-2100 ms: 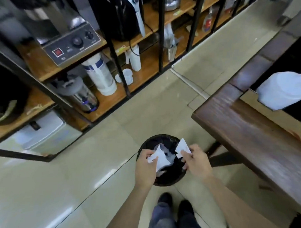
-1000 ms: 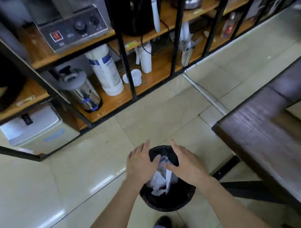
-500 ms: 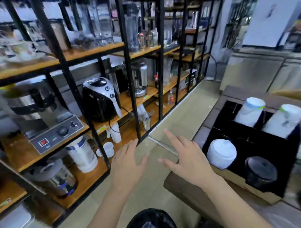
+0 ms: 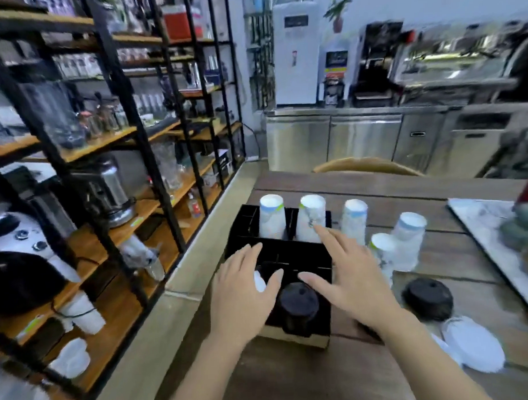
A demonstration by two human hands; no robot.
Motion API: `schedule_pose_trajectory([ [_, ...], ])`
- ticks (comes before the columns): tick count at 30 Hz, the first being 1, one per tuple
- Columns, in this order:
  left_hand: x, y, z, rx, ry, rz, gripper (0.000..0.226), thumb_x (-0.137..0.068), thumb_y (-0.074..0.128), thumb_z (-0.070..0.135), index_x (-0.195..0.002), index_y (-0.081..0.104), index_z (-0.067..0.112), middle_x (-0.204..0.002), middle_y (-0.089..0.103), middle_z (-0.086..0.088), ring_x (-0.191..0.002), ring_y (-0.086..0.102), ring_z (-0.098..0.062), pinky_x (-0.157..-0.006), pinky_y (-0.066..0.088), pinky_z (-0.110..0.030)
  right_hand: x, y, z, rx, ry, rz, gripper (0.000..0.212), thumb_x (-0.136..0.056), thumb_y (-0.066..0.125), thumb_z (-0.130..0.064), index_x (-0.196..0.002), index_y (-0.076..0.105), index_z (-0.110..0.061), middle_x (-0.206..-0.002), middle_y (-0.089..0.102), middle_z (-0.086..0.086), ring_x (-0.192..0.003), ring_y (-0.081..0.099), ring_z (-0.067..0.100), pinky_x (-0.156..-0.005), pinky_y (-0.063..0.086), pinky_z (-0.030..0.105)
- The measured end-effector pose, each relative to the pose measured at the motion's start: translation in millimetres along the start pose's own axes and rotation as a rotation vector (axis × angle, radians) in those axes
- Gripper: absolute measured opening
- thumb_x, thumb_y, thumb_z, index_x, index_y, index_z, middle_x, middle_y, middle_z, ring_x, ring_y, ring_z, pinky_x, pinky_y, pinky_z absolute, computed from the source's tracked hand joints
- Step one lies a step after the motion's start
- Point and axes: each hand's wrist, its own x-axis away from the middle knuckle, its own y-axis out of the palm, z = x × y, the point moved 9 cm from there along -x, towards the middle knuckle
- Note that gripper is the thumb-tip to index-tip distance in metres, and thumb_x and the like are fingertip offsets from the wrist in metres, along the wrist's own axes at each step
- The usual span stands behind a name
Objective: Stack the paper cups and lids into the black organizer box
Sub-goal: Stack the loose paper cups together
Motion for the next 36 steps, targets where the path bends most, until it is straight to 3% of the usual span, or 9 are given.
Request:
schedule_pose_trajectory([
  [5,-45,79,78,0.015,0.087,-0.058,0.067,-0.084,0.044,0.060,-0.141,0.040,0.025,-0.146,0.043,0.008,-0.136,0.035,-0.010,-0.111,0.029,-0.027,-14,-29,109,0.033,0.102,0.037,0.084,-0.074,0.040,-0.070,-0.147,0.023,-0.031,-0.138,0.050,0.000,-0.123,0.050,0.023,-0.095,0.045,0.043],
  [10,-80,149,135,0.086,0.140,-0.163,0.070,-0.079,0.039,0.064,-0.139,0.041,0.027,-0.143,0.044,0.012,-0.134,0.037,-0.006,-0.107,0.029,-0.022,-25,-44,200,0.071,0.214,0.019,0.092,-0.069,0.031,-0.074,-0.149,0.016,-0.032,-0.143,0.043,-0.002,-0.130,0.042,0.018,-0.097,0.036,0.038],
  [14,-99,187,142,0.110,0.125,-0.219,0.066,-0.080,0.043,0.061,-0.137,0.043,0.027,-0.138,0.050,0.011,-0.128,0.044,-0.008,-0.105,0.040,-0.031,-34,-27,241,0.074,0.242,-0.059,0.092,-0.070,0.028,-0.076,-0.150,0.012,-0.033,-0.142,0.043,-0.002,-0.126,0.045,0.018,-0.096,0.038,0.036],
  [18,-110,220,134,0.149,0.051,-0.298,0.063,-0.086,0.050,0.052,-0.141,0.039,0.025,-0.144,0.043,0.011,-0.133,0.039,-0.010,-0.110,0.035,-0.034,-35,1,258,0.036,0.288,-0.150,0.095,-0.067,0.028,-0.077,-0.149,0.007,-0.035,-0.143,0.041,-0.004,-0.123,0.048,0.018,-0.092,0.041,0.033],
  [24,-112,266,117,0.238,-0.054,-0.445,0.056,-0.086,0.056,0.045,-0.137,0.042,0.027,-0.136,0.049,0.009,-0.128,0.043,-0.012,-0.105,0.039,-0.034,-25,48,266,-0.143,0.407,-0.254,0.090,-0.078,0.061,-0.054,-0.149,0.012,-0.028,-0.151,0.035,-0.003,-0.132,0.043,0.018,-0.099,0.044,0.035],
  [28,-108,283,113,0.376,-0.112,-0.491,0.054,-0.084,0.058,0.046,-0.135,0.044,0.034,-0.135,0.050,0.012,-0.126,0.045,-0.007,-0.103,0.039,-0.028,-29,62,269,-0.318,0.459,-0.220,0.071,-0.076,0.068,-0.039,-0.135,0.032,-0.026,-0.124,0.048,-0.016,-0.114,0.050,0.005,-0.089,0.046,0.028],
  [30,-106,288,112,0.458,-0.134,-0.511,0.056,-0.081,0.057,0.050,-0.134,0.046,0.035,-0.135,0.052,0.013,-0.125,0.047,-0.006,-0.103,0.040,-0.028,-28,69,274,-0.382,0.482,-0.175,0.059,-0.073,0.069,-0.037,-0.123,0.040,-0.029,-0.115,0.054,-0.014,-0.107,0.054,0.007,-0.087,0.051,0.034],
  [36,-106,288,114,0.578,-0.154,-0.512,0.064,-0.075,0.055,0.056,-0.133,0.047,0.033,-0.136,0.051,0.013,-0.126,0.046,-0.004,-0.108,0.038,-0.032,-31,67,275,-0.413,0.487,-0.138,0.054,-0.068,0.067,-0.043,-0.115,0.042,-0.033,-0.110,0.054,-0.013,-0.101,0.055,0.005,-0.083,0.053,0.038],
])
